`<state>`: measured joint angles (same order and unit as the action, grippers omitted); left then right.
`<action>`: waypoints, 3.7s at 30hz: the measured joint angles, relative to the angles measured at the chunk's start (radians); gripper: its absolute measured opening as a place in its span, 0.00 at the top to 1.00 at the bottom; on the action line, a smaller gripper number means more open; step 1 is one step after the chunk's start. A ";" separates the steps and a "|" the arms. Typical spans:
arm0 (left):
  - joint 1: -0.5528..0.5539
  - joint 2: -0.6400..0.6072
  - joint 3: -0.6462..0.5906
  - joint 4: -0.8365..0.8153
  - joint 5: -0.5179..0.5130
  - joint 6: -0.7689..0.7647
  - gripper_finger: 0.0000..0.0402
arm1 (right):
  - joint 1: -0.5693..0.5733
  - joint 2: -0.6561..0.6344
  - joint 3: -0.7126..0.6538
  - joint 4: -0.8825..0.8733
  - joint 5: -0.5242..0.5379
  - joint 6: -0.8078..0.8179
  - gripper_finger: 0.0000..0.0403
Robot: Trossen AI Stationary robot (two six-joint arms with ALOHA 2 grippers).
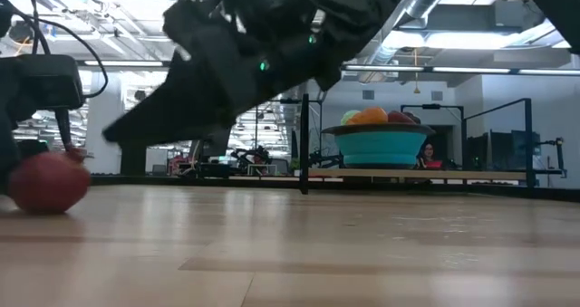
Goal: Pick & Place Fruit
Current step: Put the red pomegranate into the blue strainer bowl on the shelf
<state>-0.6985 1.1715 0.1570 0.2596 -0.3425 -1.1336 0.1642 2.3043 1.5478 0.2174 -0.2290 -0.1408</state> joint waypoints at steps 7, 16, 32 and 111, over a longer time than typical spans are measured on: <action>-0.002 0.124 0.000 0.144 -0.062 -0.001 0.29 | 0.037 0.077 0.051 0.010 0.104 0.027 0.21; -0.002 0.154 0.000 0.170 -0.078 0.011 0.29 | 0.044 0.158 0.121 0.004 0.123 0.123 0.23; -0.002 0.135 -0.001 0.175 -0.075 0.024 0.29 | 0.047 0.144 0.121 0.004 0.126 0.274 0.41; -0.002 0.080 -0.002 0.226 -0.215 0.116 0.29 | -0.576 -0.867 -0.446 -0.805 0.735 0.133 0.41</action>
<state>-0.7002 1.2518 0.1555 0.4856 -0.5571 -1.0172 -0.4118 1.4368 1.1023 -0.5873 0.5058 -0.0080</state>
